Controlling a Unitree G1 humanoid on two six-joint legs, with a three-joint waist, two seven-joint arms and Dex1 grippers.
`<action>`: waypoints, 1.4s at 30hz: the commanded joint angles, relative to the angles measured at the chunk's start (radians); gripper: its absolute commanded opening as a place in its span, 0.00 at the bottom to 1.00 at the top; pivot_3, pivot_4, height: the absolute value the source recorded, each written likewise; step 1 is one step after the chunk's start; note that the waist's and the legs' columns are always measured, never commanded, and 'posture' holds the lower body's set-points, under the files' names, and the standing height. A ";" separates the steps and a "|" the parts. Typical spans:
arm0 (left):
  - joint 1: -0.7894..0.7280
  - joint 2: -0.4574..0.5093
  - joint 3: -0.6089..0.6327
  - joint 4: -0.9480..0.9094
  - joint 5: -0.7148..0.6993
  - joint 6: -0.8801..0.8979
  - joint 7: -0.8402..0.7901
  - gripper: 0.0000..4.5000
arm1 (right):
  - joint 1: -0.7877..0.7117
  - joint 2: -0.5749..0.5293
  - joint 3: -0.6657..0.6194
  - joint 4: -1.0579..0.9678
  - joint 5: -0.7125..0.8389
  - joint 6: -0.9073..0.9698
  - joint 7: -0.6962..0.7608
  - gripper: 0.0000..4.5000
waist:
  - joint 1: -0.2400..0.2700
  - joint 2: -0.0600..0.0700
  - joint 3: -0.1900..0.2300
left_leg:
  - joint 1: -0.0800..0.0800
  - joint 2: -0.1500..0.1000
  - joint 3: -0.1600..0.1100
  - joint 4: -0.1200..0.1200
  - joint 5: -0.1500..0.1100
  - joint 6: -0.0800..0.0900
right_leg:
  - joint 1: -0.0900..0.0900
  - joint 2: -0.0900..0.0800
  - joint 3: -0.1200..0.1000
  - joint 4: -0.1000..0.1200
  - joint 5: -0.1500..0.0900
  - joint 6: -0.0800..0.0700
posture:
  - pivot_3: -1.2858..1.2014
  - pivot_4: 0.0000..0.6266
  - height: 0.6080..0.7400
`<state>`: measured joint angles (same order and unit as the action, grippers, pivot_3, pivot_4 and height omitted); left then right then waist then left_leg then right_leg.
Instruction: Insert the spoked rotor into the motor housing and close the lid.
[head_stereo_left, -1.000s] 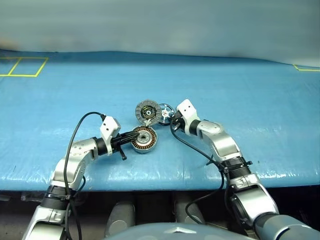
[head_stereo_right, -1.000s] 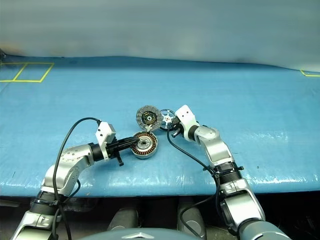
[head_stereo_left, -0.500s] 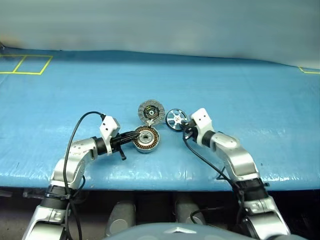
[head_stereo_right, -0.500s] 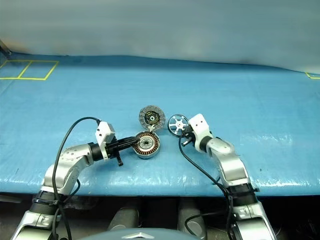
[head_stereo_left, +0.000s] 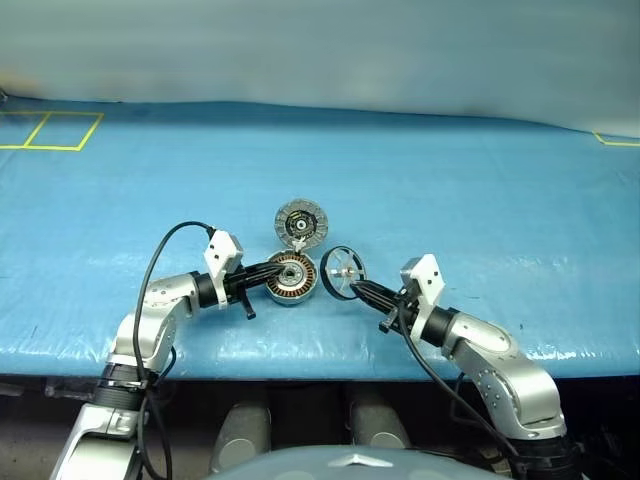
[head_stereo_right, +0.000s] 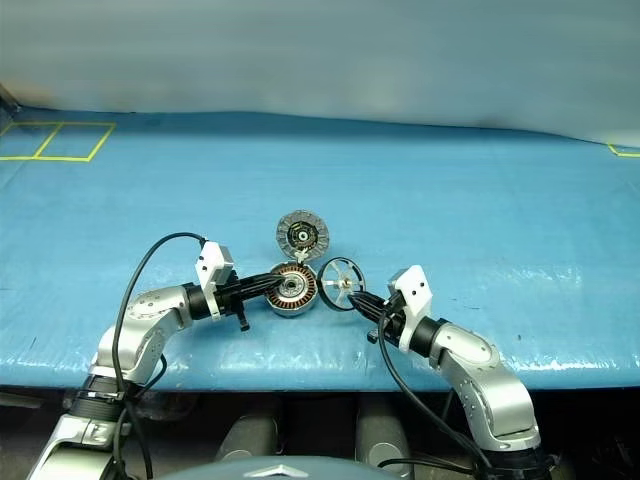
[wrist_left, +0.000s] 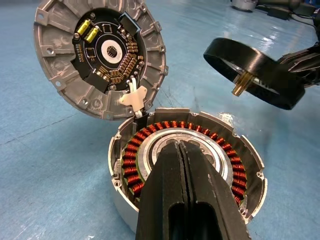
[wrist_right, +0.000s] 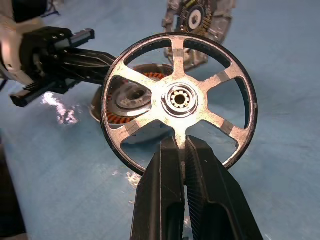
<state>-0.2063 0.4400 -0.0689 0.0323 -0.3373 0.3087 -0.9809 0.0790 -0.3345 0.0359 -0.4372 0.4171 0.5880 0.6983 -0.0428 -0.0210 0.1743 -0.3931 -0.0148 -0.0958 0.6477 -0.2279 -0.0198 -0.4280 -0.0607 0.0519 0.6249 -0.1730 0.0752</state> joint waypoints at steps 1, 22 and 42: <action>-0.007 -0.002 0.006 -0.013 -0.025 -0.033 -0.026 0.00 | -0.036 0.014 0.024 -0.017 0.021 -0.027 -0.003 0.01 | 0.000 0.000 0.000 | 0.000 0.000 0.000 0.000 0.000 0.000 | 0.000 0.000 0.000 0.000 0.000 0.000 | 0.52 0.24 1.00; 0.062 0.058 0.017 -0.084 -0.037 -0.018 -0.034 0.00 | -0.168 0.043 0.164 0.117 -0.038 -0.045 -0.027 0.01 | 0.004 0.000 0.000 | -0.001 0.000 0.000 -0.001 0.000 0.000 | -0.001 0.000 0.000 0.000 0.000 0.000 | 0.52 0.24 1.00; 0.098 0.095 0.032 -0.095 -0.041 -0.021 -0.025 0.00 | -0.237 0.052 0.212 0.130 -0.078 -0.060 -0.024 0.01 | 0.001 0.000 0.000 | -0.001 0.000 0.000 -0.001 0.000 0.000 | -0.001 0.000 0.000 0.000 0.000 0.000 | 0.52 0.24 1.00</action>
<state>-0.1125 0.5231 -0.0509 -0.0225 -0.3669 0.2963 -1.0045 -0.1374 -0.2927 0.2445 -0.2816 0.3251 0.5509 0.6685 -0.0416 -0.0208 0.1744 -0.3938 -0.0148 -0.0959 0.6469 -0.2279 -0.0199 -0.4292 -0.0607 0.0518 0.6248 -0.1731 0.0750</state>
